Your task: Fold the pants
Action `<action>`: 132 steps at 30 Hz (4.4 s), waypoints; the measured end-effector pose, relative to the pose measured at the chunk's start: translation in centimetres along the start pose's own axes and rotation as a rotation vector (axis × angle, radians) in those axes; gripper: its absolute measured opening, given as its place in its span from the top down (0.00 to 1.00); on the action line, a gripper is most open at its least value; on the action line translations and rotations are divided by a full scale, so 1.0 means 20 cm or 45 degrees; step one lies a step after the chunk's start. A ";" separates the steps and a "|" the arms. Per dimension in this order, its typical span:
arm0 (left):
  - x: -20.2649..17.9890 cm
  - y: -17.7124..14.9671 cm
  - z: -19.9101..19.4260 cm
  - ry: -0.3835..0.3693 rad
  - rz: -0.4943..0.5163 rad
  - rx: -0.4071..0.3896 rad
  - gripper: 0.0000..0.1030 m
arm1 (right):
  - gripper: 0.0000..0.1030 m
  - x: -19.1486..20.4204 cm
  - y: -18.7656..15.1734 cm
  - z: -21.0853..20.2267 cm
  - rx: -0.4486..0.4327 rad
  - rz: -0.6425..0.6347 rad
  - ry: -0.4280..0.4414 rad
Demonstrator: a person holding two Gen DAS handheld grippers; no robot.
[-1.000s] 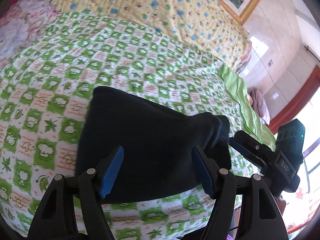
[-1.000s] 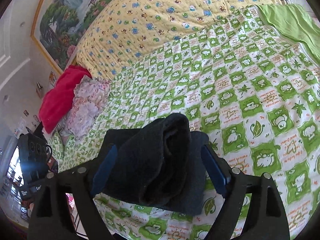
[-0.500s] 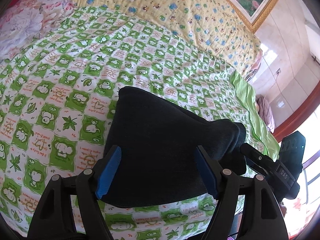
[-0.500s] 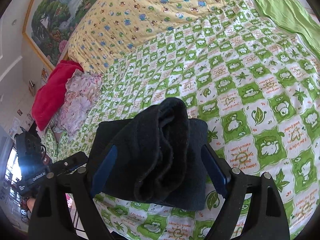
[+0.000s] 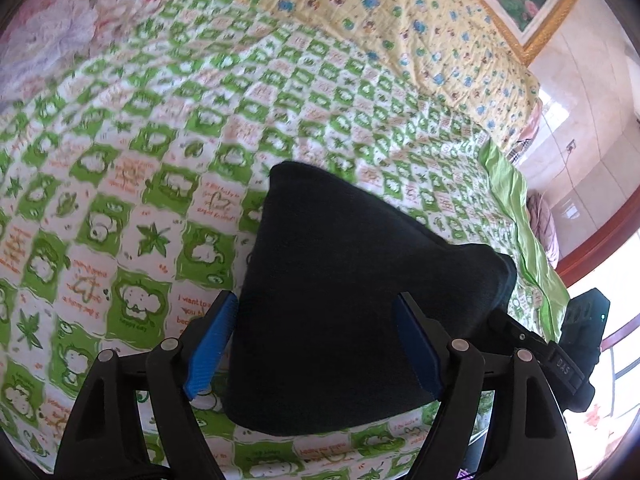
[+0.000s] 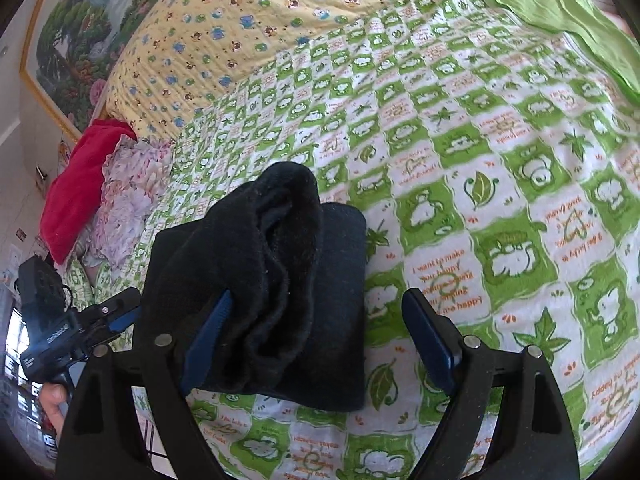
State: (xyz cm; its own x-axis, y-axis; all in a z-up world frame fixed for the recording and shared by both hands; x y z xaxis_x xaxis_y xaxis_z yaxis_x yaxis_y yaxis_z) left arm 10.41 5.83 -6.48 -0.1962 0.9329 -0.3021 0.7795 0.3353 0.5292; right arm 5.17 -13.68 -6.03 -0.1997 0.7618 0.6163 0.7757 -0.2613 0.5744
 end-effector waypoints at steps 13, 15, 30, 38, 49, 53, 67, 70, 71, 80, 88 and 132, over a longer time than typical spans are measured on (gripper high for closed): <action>0.01 0.00 0.17 -0.023 -0.030 0.079 0.25 | 0.33 -0.01 -0.01 0.05 0.036 0.055 0.118; 0.00 0.01 0.18 -0.039 -0.021 0.080 0.34 | 0.35 -0.01 -0.02 0.06 0.039 0.068 0.143; -0.02 0.02 0.16 -0.081 -0.020 0.062 0.52 | 0.49 0.01 -0.04 0.09 0.046 0.093 0.217; -0.01 0.04 0.07 -0.122 -0.022 0.029 0.66 | 0.55 0.13 0.00 0.06 0.037 0.025 0.229; 0.11 0.14 -0.14 -0.068 -0.055 -0.109 0.68 | 0.57 0.41 0.10 0.11 0.054 -0.129 0.324; 0.23 0.20 -0.22 -0.017 -0.089 -0.161 0.68 | 0.57 0.50 0.15 0.20 0.075 -0.153 0.376; 0.65 0.48 -0.34 0.231 -0.166 -0.322 0.68 | 0.57 0.87 0.32 0.69 0.182 -0.305 0.535; 0.70 0.54 -0.33 0.263 -0.177 -0.341 0.68 | 0.57 0.92 0.35 0.77 0.190 -0.326 0.550; 0.72 0.56 -0.33 0.273 -0.184 -0.344 0.68 | 0.57 0.94 0.36 0.80 0.194 -0.333 0.554; 0.85 0.67 -0.24 0.336 -0.233 -0.350 0.68 | 0.57 1.02 0.44 1.04 0.244 -0.398 0.564; 0.95 0.70 -0.14 0.376 -0.264 -0.323 0.68 | 0.57 1.02 0.46 1.21 0.279 -0.416 0.558; 0.92 0.35 -0.33 0.710 -0.168 -0.384 0.19 | 0.05 1.03 0.29 0.96 0.227 -0.608 0.511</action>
State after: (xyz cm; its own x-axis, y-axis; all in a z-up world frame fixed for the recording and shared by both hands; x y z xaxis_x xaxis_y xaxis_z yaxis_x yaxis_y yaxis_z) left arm 8.37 26.22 -3.14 -0.6220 0.7823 0.0347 0.5424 0.3985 0.7396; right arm 17.06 11.81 -0.36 -0.7289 0.4797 0.4884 0.6266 0.1802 0.7582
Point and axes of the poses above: each gripper's, at about its wrist camera, not at the fingertips, and z roughly the way its jaws point, x to its left, y to its top, the point moved 8 cm from there along z, roughly the way its jaws point, and after that the axes turned 12 degrees about y, right-handed, at the moved point
